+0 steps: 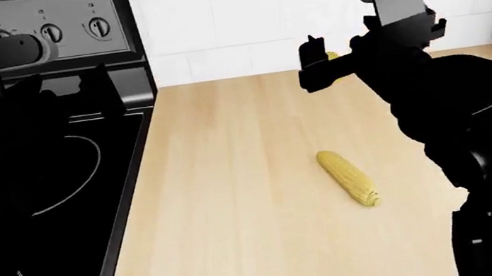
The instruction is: Pick the corn from the counter and place it in the cabinet.
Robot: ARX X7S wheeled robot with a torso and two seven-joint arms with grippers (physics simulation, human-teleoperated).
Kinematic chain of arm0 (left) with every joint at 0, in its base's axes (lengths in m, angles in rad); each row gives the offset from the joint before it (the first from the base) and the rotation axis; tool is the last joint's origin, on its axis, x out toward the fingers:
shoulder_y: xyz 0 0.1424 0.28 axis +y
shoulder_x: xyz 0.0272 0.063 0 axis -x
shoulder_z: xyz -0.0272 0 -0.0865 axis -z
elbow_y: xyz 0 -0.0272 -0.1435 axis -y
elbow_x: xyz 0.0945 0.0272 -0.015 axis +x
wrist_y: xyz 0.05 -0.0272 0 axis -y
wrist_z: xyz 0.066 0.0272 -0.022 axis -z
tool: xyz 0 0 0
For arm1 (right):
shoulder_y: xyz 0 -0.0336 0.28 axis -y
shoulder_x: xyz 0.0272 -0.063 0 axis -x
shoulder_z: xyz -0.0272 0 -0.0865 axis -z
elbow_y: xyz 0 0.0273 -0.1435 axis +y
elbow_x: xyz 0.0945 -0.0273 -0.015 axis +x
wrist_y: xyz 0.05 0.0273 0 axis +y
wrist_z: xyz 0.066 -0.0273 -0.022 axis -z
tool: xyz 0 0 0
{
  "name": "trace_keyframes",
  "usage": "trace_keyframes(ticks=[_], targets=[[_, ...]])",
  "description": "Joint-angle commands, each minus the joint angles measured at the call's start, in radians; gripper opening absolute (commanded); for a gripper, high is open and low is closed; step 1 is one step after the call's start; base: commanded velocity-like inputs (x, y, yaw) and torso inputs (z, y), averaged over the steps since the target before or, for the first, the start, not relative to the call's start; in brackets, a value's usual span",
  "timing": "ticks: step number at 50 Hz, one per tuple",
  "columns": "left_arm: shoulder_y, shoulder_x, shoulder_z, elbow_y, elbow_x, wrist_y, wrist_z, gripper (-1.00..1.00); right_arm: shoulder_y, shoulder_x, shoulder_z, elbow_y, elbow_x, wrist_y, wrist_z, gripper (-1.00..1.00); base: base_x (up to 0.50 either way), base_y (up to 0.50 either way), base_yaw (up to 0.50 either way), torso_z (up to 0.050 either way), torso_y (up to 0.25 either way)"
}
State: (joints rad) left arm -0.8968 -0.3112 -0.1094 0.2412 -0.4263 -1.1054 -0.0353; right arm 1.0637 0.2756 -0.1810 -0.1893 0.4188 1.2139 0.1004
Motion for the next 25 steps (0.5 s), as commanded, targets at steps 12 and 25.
trace_keyframes(ticks=[12, 25], targets=[[-0.012, -0.009, 0.008, 0.001, -0.009, -0.002, -0.002, 1.00, 0.154, 0.152, -0.028, 0.155, 0.737, 0.354, 0.463, 1.00, 0.00, 0.00, 0.00, 0.000, 0.000], [-0.005, -0.008, 0.001, -0.001, -0.020, -0.007, -0.005, 1.00, 0.166, 0.183, -0.064, 0.262, 0.986, 0.328, 0.658, 1.00, 0.00, 0.00, 0.00, 0.000, 0.000]])
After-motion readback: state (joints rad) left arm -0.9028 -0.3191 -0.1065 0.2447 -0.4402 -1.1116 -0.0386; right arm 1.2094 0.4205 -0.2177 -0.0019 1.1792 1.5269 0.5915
